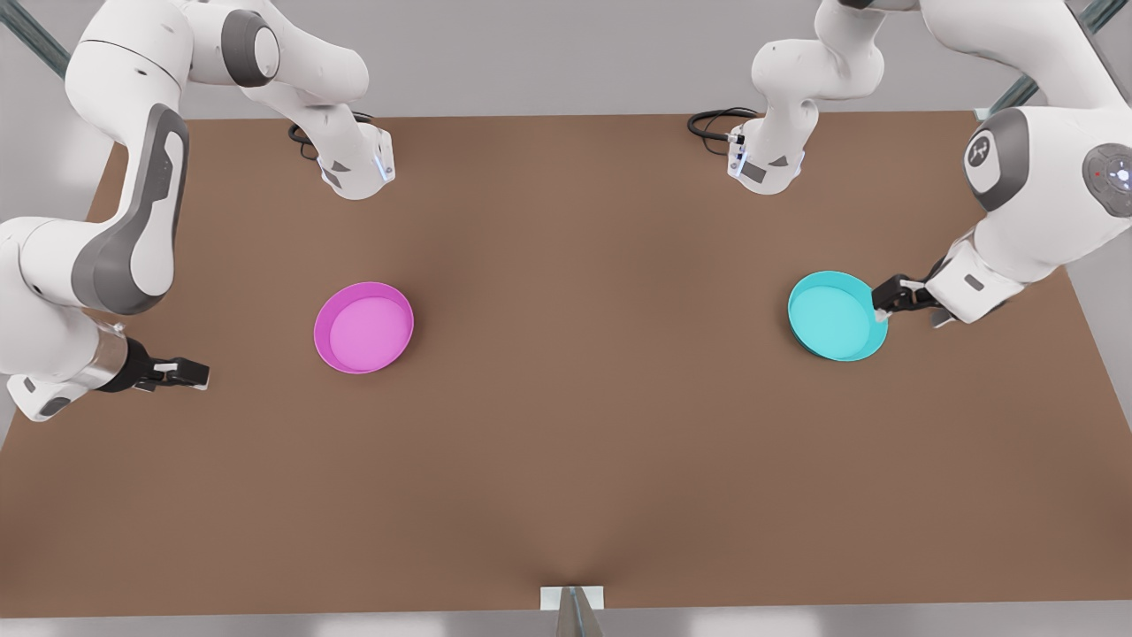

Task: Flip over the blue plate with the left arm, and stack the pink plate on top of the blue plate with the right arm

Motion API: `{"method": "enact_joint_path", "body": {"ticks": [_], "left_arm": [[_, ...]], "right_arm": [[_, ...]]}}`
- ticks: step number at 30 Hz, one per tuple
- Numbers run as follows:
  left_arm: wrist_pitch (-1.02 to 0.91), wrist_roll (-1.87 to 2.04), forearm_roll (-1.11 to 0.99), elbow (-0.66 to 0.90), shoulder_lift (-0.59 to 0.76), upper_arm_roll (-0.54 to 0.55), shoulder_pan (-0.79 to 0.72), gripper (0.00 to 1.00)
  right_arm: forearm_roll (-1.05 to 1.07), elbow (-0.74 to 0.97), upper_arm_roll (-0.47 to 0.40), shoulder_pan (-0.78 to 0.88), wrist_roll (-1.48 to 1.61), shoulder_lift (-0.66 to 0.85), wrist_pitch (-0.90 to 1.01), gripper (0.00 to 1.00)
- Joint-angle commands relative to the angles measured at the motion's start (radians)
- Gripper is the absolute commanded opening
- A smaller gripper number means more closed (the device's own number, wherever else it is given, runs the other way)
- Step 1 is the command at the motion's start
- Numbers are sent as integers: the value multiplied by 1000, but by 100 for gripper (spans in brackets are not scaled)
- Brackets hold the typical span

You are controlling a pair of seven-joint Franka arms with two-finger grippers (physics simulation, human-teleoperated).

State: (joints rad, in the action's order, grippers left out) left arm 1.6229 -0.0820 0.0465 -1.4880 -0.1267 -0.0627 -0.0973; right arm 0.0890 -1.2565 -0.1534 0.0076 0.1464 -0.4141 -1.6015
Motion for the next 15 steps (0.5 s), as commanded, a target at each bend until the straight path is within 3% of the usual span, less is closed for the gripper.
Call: {"method": "enact_joint_path", "body": {"ticks": [1, 5, 8, 9, 11, 15], "left_arm": [[0, 1, 1, 0, -1, 0, 10, 100], [-18, 1, 32, -63, 7, -15, 10, 100], [20, -5, 137, -251, 58, -94, 7, 100], [113, -7, 145, -397, 113, -126, 4, 100], [198, -91, 214, -523, 114, -206, 4, 100], [377, -332, 345, -673, 30, -304, 7, 100]], "right_arm": [[0, 0, 0, 0, 1, 0, 0, 100], [0, -1, 0, 2, -1, -3, 0, 100], [0, -1, 0, 0, -1, -3, 0, 100], [0, -1, 0, 0, -1, -3, 0, 100], [0, -1, 0, 2, -1, -3, 0, 100], [0, -1, 0, 3, -1, -3, 0, 100]]}}
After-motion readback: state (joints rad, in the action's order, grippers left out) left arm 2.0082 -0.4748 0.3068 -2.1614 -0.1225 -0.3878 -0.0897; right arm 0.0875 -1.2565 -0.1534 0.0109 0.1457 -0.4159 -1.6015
